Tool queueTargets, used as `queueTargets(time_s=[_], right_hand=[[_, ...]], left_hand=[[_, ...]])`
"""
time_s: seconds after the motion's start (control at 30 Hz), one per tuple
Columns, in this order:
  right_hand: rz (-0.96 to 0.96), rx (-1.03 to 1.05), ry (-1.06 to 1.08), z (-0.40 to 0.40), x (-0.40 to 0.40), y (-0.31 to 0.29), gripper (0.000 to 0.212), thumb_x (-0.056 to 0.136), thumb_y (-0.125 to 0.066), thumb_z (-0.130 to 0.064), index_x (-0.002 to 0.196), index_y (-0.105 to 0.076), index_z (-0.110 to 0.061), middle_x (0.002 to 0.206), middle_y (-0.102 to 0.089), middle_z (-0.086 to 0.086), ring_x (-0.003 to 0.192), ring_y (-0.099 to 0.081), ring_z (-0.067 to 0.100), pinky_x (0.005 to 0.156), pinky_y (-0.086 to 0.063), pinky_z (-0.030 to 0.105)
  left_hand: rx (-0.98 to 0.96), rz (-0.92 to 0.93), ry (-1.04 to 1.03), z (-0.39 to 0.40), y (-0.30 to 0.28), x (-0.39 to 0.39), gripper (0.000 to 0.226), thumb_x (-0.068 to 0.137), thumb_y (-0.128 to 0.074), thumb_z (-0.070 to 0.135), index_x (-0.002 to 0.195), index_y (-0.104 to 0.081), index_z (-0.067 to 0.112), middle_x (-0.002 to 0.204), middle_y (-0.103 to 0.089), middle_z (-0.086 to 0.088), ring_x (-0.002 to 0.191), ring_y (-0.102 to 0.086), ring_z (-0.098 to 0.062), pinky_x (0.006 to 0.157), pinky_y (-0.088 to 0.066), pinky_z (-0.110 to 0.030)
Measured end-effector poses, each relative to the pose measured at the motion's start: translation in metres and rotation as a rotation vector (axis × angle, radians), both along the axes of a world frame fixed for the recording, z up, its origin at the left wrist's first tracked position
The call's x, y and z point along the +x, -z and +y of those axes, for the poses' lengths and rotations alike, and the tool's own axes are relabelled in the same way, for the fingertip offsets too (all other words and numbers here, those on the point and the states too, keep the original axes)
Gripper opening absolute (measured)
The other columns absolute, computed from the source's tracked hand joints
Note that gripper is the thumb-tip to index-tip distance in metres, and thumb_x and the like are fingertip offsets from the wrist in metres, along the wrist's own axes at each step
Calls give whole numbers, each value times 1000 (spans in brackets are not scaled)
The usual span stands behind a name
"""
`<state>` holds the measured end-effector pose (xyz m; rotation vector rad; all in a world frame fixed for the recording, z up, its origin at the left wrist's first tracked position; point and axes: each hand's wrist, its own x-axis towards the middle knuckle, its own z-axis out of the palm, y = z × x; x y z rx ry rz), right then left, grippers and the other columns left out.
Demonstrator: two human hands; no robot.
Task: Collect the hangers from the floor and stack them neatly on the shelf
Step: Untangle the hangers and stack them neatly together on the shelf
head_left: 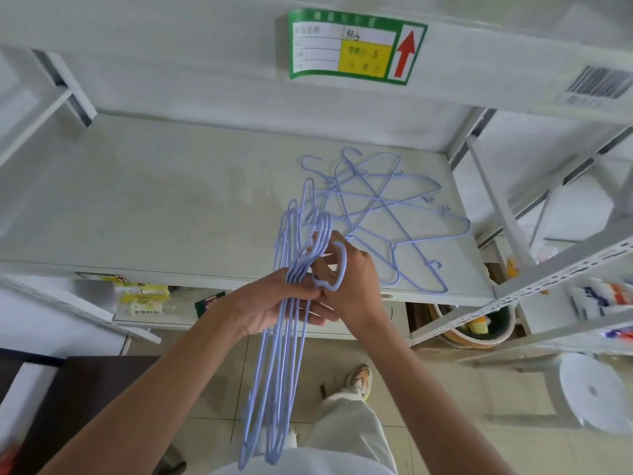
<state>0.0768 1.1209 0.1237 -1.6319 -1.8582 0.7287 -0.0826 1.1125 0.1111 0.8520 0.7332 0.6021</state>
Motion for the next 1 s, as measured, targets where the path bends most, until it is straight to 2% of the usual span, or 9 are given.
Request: queueTargets(time_s=[0.1, 0.2, 0.33, 0.47, 0.6, 0.73, 0.87, 0.93, 1.0], right_hand=[[-19, -10, 53, -1, -2, -2, 29, 87, -64, -32, 114, -57, -39, 93, -74, -11, 83, -70, 15, 67, -57, 36], [148, 45, 260, -20, 4, -12, 16, 100, -58, -29, 115, -64, -34, 102, -73, -17, 95, -70, 3, 76, -58, 35], [263, 93, 304, -74, 9, -23, 12, 102, -56, -18, 102, -61, -29, 106, -63, -15, 98, -65, 5, 77, -58, 36], [257, 117, 351, -109, 14, -17, 11, 98, -57, -28, 108, -53, -27, 113, -53, -19, 109, -57, 5, 85, -53, 38], [461, -299, 204, -119, 9, -3, 28, 100, -53, -51, 114, -53, -27, 104, -68, -9, 91, -69, 18, 78, -59, 51], [826, -640, 73, -111, 8, -2, 32, 98, -61, -33, 117, -62, -7, 90, -77, 17, 73, -72, 36, 71, -60, 40], [945, -658, 37, -109, 12, -2, 31, 100, -58, -34, 111, -64, -5, 62, -43, 14, 46, -38, 17, 53, -38, 32], [981, -681, 48, -109, 11, -3, 37, 99, -56, -36, 113, -60, -2, 64, -28, 9, 48, -24, 14, 46, -24, 24], [965, -724, 60, -110, 10, -3, 40, 100, -53, -38, 112, -59, 0, 62, -28, 2, 46, -23, 12, 42, -21, 21]], left_hand=[[11, 9, -29, -5, 2, 8, 16, 94, -66, 7, 98, -80, 11, 92, -79, -17, 85, -78, -28, 82, -63, -40], [72, 46, -79, -6, 0, 12, 25, 100, -57, 19, 105, -77, 5, 99, -77, -20, 90, -77, -31, 84, -61, -42], [173, 101, -137, 0, -14, 11, 42, 108, -43, 26, 117, -73, -3, 107, -76, -24, 99, -74, -38, 90, -60, -47], [182, 71, -132, 6, -19, 15, 42, 110, -38, 26, 129, -66, 1, 119, -74, -23, 107, -73, -39, 93, -58, -46], [89, -95, -225, 14, -19, 24, 38, 109, -38, 21, 138, -60, 11, 119, -75, -17, 101, -75, -30, 84, -59, -35], [31, -181, -280, 23, -22, 29, 39, 107, -44, 15, 143, -56, 13, 118, -76, -15, 99, -76, -23, 82, -60, -29], [-258, -524, -278, 27, -25, 27, 43, 105, -44, 11, 146, -53, 5, 134, -68, -15, 107, -74, -18, 85, -61, -28], [-313, -547, -225, 28, -23, 27, 43, 106, -43, 15, 145, -53, 0, 141, -62, -18, 119, -69, -22, 93, -59, -31], [-313, -499, -149, 28, -21, 28, 45, 109, -40, 21, 145, -51, -3, 145, -58, -23, 125, -65, -29, 100, -56, -35]])
